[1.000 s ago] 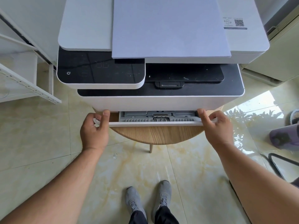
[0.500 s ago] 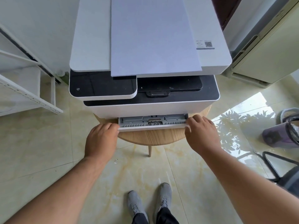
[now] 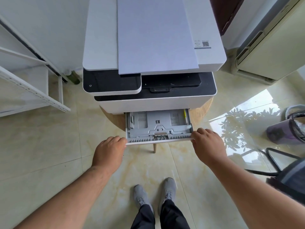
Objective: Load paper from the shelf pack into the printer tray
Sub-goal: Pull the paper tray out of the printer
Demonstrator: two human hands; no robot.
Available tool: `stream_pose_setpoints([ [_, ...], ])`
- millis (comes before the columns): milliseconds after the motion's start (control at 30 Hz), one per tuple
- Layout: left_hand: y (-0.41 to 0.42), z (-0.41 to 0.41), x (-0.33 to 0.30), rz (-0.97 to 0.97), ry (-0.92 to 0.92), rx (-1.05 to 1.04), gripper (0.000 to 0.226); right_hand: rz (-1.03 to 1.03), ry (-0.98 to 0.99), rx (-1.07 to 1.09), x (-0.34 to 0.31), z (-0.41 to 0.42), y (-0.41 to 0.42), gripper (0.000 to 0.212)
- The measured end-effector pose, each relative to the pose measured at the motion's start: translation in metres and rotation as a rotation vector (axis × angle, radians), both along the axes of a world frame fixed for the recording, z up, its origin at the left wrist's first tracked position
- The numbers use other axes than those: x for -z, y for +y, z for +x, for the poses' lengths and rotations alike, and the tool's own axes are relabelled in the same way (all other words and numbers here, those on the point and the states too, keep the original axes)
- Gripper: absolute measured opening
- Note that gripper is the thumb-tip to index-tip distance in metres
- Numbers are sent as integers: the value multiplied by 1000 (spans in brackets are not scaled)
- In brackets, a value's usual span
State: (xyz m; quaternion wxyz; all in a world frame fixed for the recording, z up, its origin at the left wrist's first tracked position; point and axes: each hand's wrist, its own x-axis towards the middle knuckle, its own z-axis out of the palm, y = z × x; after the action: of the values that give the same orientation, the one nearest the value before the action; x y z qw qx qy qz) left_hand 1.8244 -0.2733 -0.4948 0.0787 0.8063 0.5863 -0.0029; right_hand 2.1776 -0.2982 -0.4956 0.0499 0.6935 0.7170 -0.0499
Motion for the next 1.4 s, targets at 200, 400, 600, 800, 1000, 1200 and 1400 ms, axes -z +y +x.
stream_pose_setpoints([
  [200,-32,1,-4,-53,27,33,27,-56,19,18,-3,-3,-33,14],
  [400,-57,-2,-4,-83,27,52,28,-94,41,21,-1,-5,-61,18],
  [600,-75,-3,-2,-138,34,76,33,-111,43,6,-1,-1,-77,21],
  [800,-88,-7,6,-200,51,130,40,-155,29,-27,4,-3,-93,30],
  [1000,-87,-6,12,-225,85,121,47,-184,5,2,12,-9,-96,37],
  [1200,-87,-8,-3,-322,88,65,22,-283,-45,-24,-6,-6,-94,7],
  [1400,-79,-7,-48,-501,-89,-20,32,-272,-16,42,-62,-13,-78,30],
])
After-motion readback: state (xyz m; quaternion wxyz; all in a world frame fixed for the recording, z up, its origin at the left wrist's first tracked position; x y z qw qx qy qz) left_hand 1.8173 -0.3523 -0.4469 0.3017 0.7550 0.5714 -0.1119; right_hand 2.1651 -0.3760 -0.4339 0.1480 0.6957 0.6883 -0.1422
